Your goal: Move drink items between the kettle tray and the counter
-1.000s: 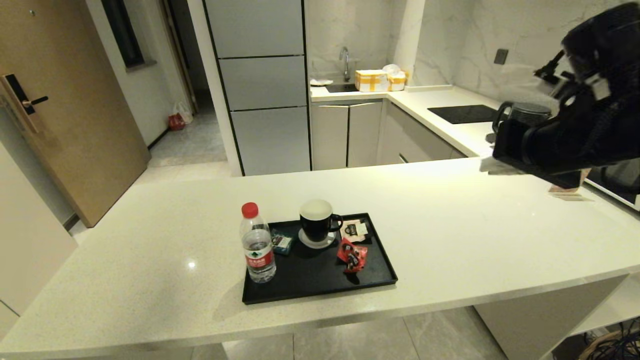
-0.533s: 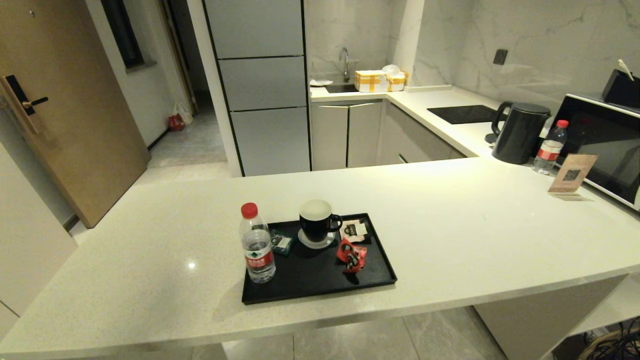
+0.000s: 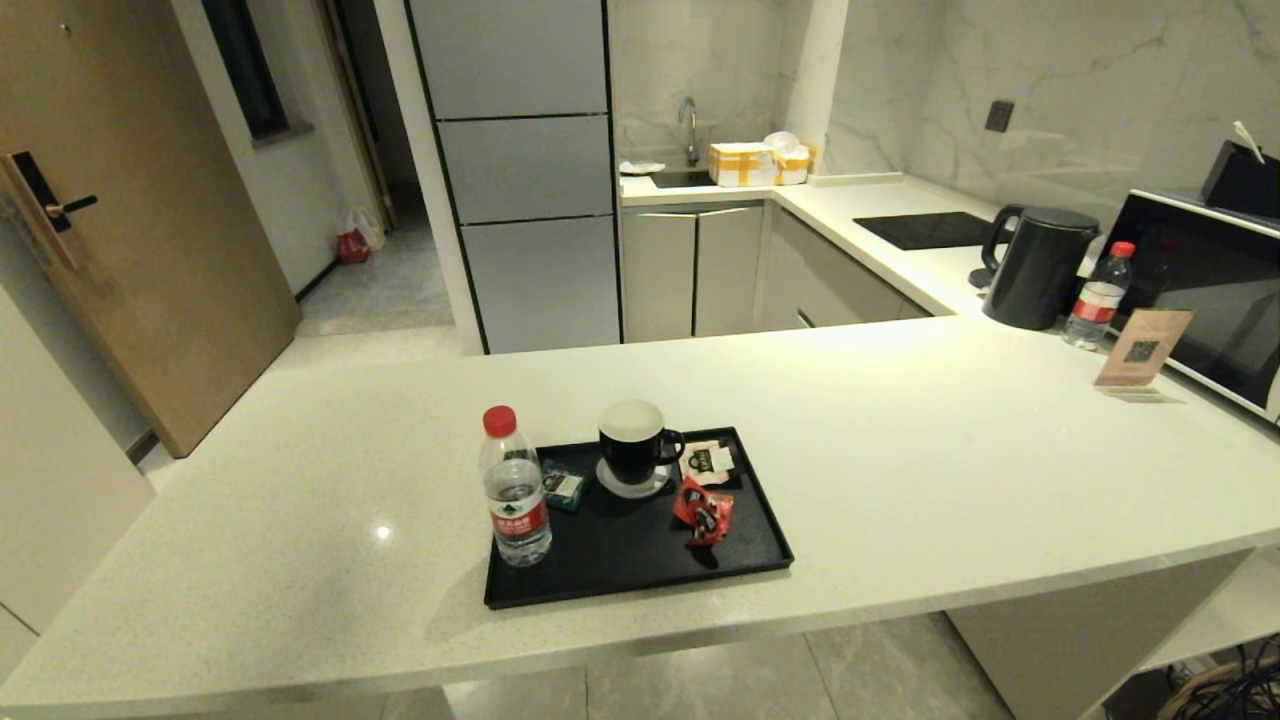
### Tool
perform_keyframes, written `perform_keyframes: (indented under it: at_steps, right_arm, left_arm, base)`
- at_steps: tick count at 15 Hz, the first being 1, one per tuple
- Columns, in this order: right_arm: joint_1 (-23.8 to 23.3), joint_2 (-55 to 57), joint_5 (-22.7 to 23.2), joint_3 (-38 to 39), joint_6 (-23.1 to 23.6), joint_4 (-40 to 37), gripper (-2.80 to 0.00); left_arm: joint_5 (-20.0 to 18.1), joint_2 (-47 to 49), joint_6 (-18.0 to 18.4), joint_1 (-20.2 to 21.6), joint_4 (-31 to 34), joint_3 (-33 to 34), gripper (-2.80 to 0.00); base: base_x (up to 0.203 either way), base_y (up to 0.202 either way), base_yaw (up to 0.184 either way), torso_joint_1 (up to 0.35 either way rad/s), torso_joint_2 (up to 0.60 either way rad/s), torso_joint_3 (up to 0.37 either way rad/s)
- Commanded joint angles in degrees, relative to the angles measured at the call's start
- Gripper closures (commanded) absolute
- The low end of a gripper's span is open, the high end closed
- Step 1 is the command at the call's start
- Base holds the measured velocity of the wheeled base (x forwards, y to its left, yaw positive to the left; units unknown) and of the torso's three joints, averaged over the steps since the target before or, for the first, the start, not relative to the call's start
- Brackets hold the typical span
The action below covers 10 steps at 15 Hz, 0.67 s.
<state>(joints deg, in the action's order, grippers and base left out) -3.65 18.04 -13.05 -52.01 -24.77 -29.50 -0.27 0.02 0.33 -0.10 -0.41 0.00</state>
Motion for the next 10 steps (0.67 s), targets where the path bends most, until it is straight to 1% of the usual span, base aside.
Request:
perform_keyframes:
  at_steps: [1,2,3,4,6,8,9,10]
  right_arm:
    - [-0.2,-2.6,2.8,2.9,2.4,6.8,0.00]
    - [0.2,-2.9,3.5,3.0,2.7,6.8,0.00]
    - [2.1,-4.5,5.5,3.9,3.5,7.0,0.00]
    - [3.5,-6.3,6.8,6.8,4.8,7.4,0.00]
    - [4.0,-13.1,8.8,14.2,9.3,9.0,0.00]
    - [4.0,-15.5,9.3,25.3,12.9,13.9,0.00]
    - [4.0,-16.2,9.8,31.8,14.7,17.7,0.00]
    - [4.0,-16.7,10.6,39.8,16.5,22.5,0.00]
  left_arm:
    - [0.0,0.0,0.0,0.0,0.0,0.0,0.00]
    - [0.0,0.0,0.0,0.0,0.0,0.0,0.00]
    - [0.0,0.0,0.0,0.0,0.0,0.0,0.00]
    - [0.0,0.0,0.0,0.0,0.0,0.0,0.00]
    - [0.0,0.0,0.0,0.0,0.0,0.1,0.00]
    - [0.0,0.0,0.0,0.0,0.0,0.0,0.00]
    - [0.0,0.0,0.0,0.0,0.0,0.0,0.00]
    - [0.0,0.0,0.0,0.0,0.0,0.1,0.00]
  base:
    - [0.000,0.000,0.000,0.000,0.00,0.000]
    - [0.000,0.000,0.000,0.000,0.00,0.000]
    - [0.000,0.000,0.000,0.000,0.00,0.000]
    - [0.000,0.000,0.000,0.000,0.00,0.000]
    - [0.000,0.000,0.000,0.000,0.00,0.000]
    - [0.000,0.000,0.000,0.000,0.00,0.000]
    - [0.000,0.000,0.000,0.000,0.00,0.000]
    - [0.000,0.000,0.000,0.000,0.00,0.000]
